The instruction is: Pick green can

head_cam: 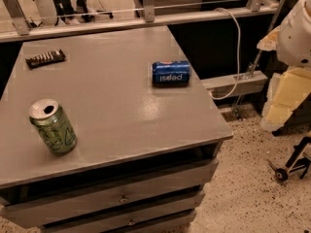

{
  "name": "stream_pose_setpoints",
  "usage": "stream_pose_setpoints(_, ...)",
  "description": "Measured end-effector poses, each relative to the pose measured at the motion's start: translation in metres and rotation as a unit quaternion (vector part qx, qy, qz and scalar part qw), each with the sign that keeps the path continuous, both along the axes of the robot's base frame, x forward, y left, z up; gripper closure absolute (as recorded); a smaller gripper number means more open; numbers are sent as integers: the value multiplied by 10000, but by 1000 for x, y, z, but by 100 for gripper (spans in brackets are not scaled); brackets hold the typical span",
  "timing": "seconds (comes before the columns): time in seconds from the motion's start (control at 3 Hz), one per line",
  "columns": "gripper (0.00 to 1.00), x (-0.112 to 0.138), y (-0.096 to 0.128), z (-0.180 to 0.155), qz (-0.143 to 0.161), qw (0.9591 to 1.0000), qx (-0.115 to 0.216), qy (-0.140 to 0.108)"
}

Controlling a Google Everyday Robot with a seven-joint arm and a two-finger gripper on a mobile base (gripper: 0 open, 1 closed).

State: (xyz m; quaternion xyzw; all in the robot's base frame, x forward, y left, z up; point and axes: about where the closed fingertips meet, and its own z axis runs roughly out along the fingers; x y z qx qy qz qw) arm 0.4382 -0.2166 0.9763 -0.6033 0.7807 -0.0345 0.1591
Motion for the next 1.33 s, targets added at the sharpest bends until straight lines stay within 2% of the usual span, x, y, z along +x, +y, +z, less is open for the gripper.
stream_pose_setpoints(0.33,0,0,0,0,0,10000,1,0)
stream_pose_setpoints(0.67,0,13,30,-9,101,9978,646,-74)
stream_pose_setpoints(1.0,0,35,75,-17,267,9901,1360,-217)
stream_pose_setpoints(1.33,0,55,140,-6,480,9724,2236,-460)
